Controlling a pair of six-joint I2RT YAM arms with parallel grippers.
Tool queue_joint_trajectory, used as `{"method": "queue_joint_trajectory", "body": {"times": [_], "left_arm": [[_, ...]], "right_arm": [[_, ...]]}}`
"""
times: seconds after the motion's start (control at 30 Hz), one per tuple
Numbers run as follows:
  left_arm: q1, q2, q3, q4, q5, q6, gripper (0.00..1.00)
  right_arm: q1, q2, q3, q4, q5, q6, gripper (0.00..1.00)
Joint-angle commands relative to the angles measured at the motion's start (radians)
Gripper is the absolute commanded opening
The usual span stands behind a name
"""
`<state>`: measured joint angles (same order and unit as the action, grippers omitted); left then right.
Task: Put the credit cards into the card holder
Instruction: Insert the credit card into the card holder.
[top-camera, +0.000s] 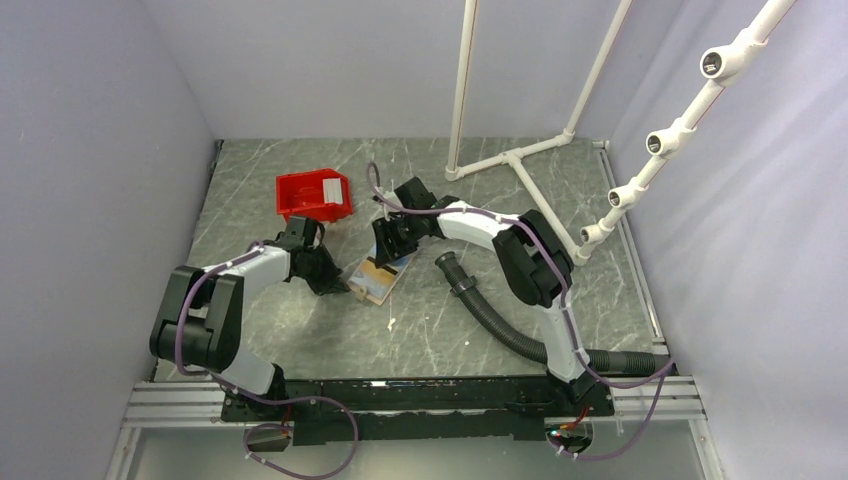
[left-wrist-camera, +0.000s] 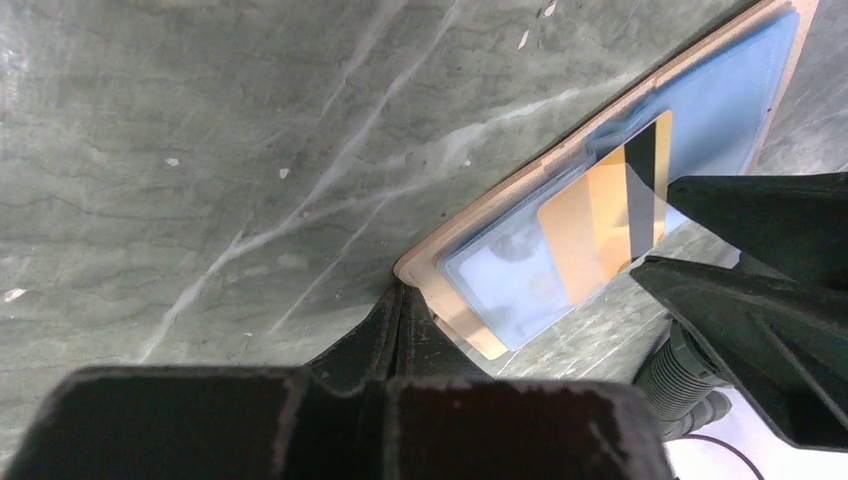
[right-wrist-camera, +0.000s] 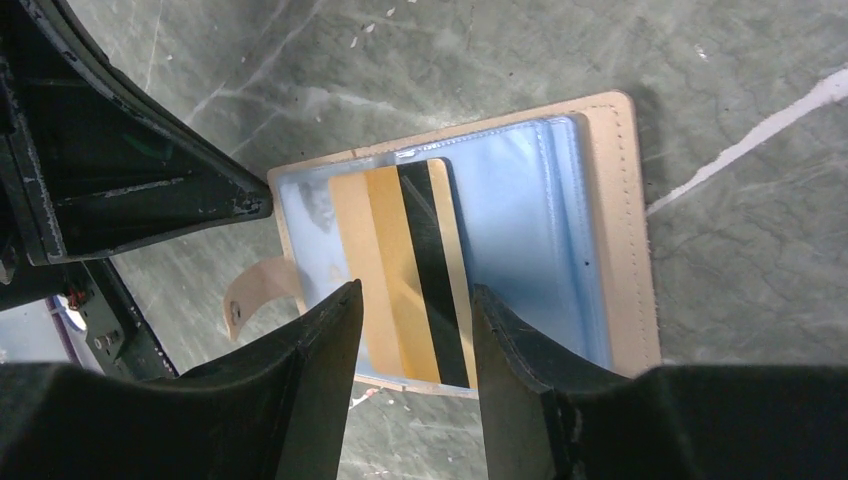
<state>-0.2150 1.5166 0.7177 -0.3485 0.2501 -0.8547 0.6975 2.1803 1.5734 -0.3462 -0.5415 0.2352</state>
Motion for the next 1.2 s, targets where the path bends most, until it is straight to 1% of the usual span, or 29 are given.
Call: {"method": "queue_joint_trajectory", "body": {"times": [0.0, 0.2, 0.33, 0.43, 0.47, 0.53, 0.67, 0.73, 0.83, 0.9, 1.0, 1.17], "left_arm": [[0.007, 0.055, 0.007, 0.031, -0.043, 0.006, 0.0], [0.016, 0.083, 0.033, 0.029, -0.05, 0.026, 0.0], [0.025, 0.105, 0.056, 0.03, -0.045, 0.04, 0.0], [0.034, 0.115, 0.075, 0.022, -0.045, 0.057, 0.0], [0.037, 0.114, 0.081, 0.02, -0.043, 0.063, 0.0], [0.045, 0.104, 0.09, 0.006, -0.044, 0.081, 0.0], [0.055, 0.043, 0.098, -0.026, -0.034, 0.128, 0.0], [0.055, -0.001, 0.105, -0.054, -0.014, 0.147, 0.07], [0.056, -0.06, 0.104, -0.073, 0.035, 0.146, 0.22], [0.055, -0.089, 0.092, -0.069, 0.067, 0.131, 0.29], [0.055, -0.108, 0.067, -0.057, 0.078, 0.115, 0.31], [0.055, -0.11, 0.029, -0.038, 0.086, 0.106, 0.3]], "right_arm": [[0.025, 0.011, 0.02, -0.001, 0.002, -0.009, 0.47], [0.055, -0.015, -0.005, 0.02, -0.024, 0.019, 0.47], [0.073, -0.022, -0.003, 0.038, -0.079, 0.042, 0.47], [0.075, -0.041, -0.034, 0.082, -0.118, 0.081, 0.48], [0.075, -0.053, -0.037, 0.075, -0.088, 0.075, 0.48], [0.075, -0.085, -0.034, 0.027, 0.02, 0.031, 0.5], [0.083, -0.168, -0.058, -0.036, 0.208, -0.041, 0.55], [0.101, -0.196, -0.08, -0.035, 0.265, -0.059, 0.58], [0.145, -0.229, -0.139, 0.014, 0.324, -0.077, 0.65], [0.177, -0.246, -0.176, 0.056, 0.366, -0.096, 0.69], [0.213, -0.26, -0.218, 0.118, 0.403, -0.141, 0.76], [0.243, -0.22, -0.208, 0.118, 0.433, -0.171, 0.77]]}}
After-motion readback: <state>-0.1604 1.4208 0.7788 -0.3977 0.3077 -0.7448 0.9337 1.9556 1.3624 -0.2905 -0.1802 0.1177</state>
